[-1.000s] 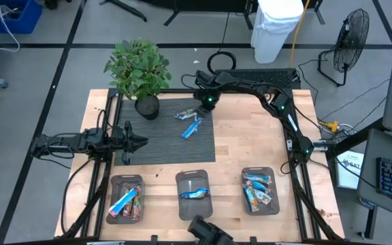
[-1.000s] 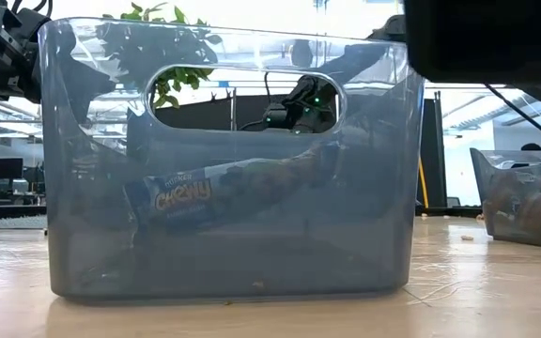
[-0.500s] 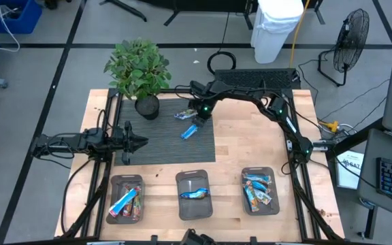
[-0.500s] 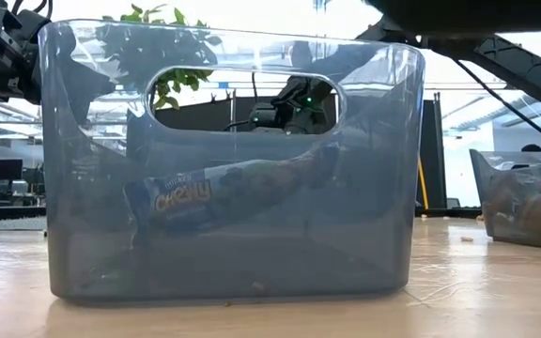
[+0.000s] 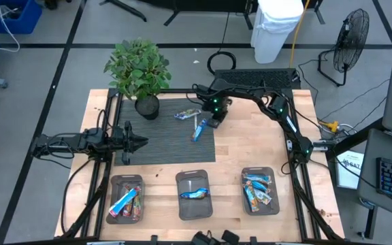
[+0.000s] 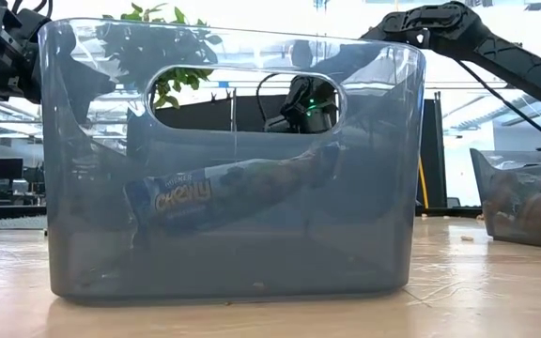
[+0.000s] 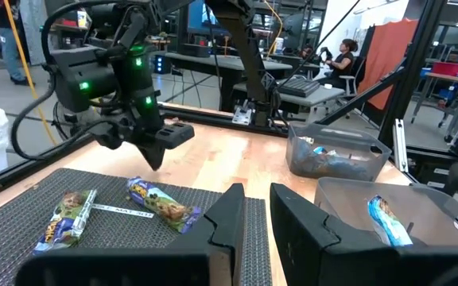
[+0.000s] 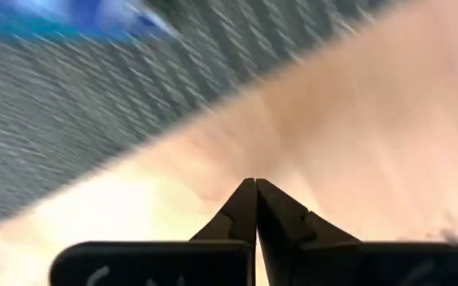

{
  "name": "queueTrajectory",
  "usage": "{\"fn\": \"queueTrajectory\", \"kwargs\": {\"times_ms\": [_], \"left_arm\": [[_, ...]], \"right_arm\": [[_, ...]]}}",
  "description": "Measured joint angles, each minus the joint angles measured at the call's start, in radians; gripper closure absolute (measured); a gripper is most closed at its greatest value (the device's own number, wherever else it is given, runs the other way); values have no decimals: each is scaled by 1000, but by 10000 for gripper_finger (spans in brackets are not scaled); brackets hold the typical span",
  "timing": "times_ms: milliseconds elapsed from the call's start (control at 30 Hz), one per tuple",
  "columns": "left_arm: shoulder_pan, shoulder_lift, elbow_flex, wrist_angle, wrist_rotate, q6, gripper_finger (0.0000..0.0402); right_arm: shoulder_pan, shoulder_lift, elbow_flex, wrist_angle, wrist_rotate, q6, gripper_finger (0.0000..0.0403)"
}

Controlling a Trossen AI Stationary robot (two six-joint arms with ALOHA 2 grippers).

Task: Pick and place Granola Bars by type
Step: Put the blue granola bar into the middle black bin

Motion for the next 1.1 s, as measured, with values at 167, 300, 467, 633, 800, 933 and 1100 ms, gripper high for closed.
{"fn": "queueTrajectory", "kwargs": {"times_ms": [167, 300, 467, 633, 800, 933, 1100], "left_arm": [[0, 0, 0, 0, 0, 0, 334], [0, 0, 0, 0, 0, 0, 334], [0, 0, 0, 0, 0, 0, 334], [0, 0, 0, 0, 0, 0, 334], [0, 0, 0, 0, 0, 0, 334], [0, 0, 0, 0, 0, 0, 334], [0, 0, 0, 0, 0, 0, 334]], "right_arm": [[2, -7, 0, -7, 78, -73, 403], [33, -32, 0, 19, -4, -186, 403], [102, -86, 0, -24, -108, -207, 403], [199, -132, 1, -56, -125, -224, 403], [257, -146, 1, 43, -106, -271, 403], [265, -146, -27, 69, -150, -220, 403], [282, -154, -110, 73, -226, -211, 403]]}}
